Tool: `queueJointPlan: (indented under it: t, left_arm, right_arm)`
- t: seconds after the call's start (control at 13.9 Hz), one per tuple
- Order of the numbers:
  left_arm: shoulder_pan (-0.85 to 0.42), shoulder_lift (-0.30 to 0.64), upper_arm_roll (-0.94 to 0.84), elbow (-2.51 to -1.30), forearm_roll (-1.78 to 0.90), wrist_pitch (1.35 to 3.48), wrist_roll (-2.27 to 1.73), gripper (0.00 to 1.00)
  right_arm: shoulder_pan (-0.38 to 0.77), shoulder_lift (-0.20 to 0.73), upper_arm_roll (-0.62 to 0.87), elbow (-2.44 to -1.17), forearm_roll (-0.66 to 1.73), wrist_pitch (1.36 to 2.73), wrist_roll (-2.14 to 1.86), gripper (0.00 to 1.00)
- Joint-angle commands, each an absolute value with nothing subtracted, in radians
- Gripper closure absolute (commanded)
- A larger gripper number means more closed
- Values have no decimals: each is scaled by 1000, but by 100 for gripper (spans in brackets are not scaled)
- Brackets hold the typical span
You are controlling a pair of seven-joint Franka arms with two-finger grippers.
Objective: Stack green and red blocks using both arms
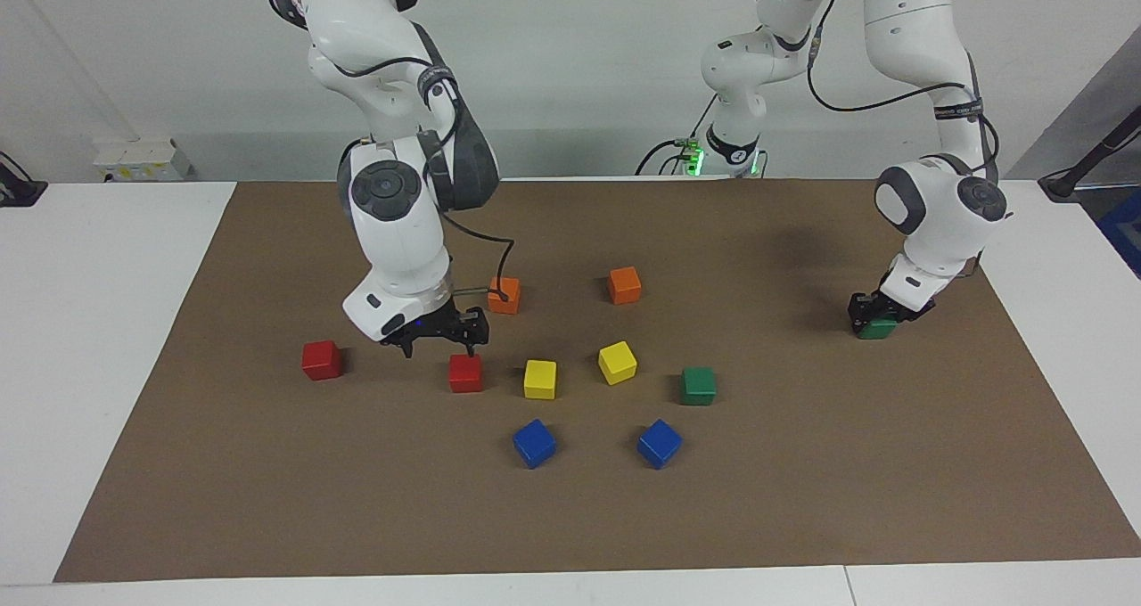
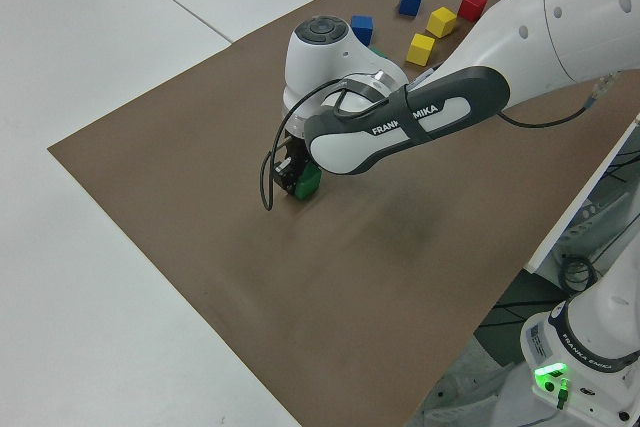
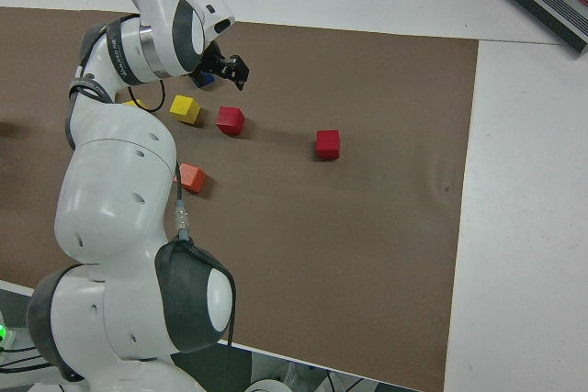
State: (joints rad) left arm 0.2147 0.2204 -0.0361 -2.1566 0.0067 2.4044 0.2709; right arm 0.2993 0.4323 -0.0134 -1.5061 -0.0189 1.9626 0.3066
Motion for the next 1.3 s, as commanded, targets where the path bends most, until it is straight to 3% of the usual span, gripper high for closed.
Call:
queueJointPlan:
  t: [0.0,0.29,0.5,0.94,1.22]
  left_arm:
    - [203,221,-38,-2056,6,2282,290,0]
    - [143,256,-41,-1853,5,2081,285,0]
    - [20,278,-40,-1738,-58,1988,162,0]
    - [-227,360,-38,-1697,-101,2112,-165,0]
    - [-291,449,-38,-1623,-92,2144,-201,0]
  right_arm:
    - [308,436,-11,-1542,-12,2025,319,0]
    - [311,443,-9,-1586,-11,2092,359,0]
    - [311,436,-9,-1663,-11,2181,357,0]
    - [311,439,-9,-1727,-9,2262,360,0]
    - [313,437,-8,-1755,-9,2284,362,0]
